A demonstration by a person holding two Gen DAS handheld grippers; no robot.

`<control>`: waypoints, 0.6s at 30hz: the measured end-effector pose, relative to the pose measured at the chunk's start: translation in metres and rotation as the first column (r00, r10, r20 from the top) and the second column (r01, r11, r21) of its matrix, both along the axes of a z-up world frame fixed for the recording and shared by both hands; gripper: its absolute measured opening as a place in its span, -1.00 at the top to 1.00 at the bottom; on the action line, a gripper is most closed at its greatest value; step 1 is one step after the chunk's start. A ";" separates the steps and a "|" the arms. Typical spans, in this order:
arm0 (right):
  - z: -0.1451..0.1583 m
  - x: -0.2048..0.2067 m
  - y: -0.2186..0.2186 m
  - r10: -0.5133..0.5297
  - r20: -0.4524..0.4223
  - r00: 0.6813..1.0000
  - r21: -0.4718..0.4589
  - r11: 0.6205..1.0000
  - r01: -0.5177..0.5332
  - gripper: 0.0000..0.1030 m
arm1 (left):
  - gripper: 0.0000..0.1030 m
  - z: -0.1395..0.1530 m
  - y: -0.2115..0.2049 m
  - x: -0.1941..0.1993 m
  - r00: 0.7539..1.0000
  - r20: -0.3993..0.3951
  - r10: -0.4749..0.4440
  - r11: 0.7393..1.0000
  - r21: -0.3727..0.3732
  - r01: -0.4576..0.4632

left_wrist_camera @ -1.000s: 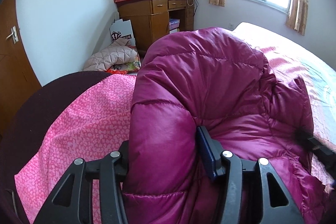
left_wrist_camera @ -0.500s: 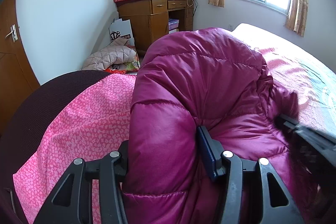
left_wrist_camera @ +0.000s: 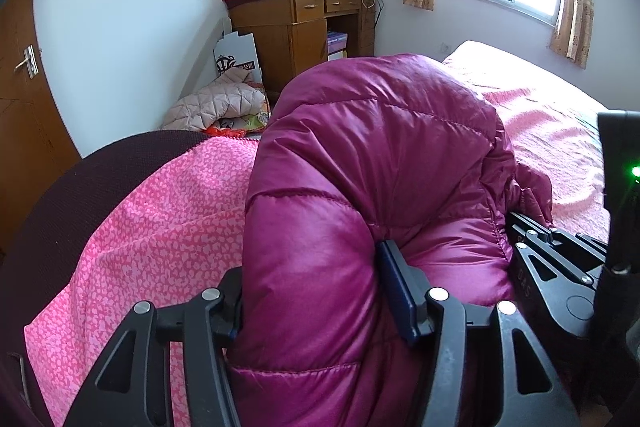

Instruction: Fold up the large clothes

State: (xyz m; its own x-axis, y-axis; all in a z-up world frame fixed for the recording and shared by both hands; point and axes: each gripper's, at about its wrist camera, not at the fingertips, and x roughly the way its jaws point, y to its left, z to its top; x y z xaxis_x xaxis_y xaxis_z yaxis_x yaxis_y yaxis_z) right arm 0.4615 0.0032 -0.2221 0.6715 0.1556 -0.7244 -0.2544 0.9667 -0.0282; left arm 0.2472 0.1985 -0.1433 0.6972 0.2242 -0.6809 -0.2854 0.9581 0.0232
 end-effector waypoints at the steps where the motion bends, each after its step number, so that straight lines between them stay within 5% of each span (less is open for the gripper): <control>1: 0.001 -0.001 -0.001 0.001 0.000 1.000 0.002 1.000 -0.001 1.00 | -0.17 -0.001 0.002 0.001 1.000 -0.005 0.000 1.000 -0.003 0.000; 8: 0.022 -0.022 0.007 0.043 0.003 0.999 -0.098 0.994 -0.043 0.93 | -0.24 -0.002 0.009 0.005 1.000 -0.027 -0.011 1.000 -0.011 0.011; 13: 0.049 -0.084 -0.018 0.012 0.080 0.997 0.077 0.997 -0.019 0.59 | -0.24 -0.003 0.004 0.004 0.999 -0.034 -0.006 1.000 0.021 0.007; 18: 0.022 -0.121 -0.018 0.031 0.001 1.000 0.106 0.994 -0.031 0.55 | -0.25 0.003 -0.007 -0.005 0.999 -0.031 -0.039 0.995 0.087 0.041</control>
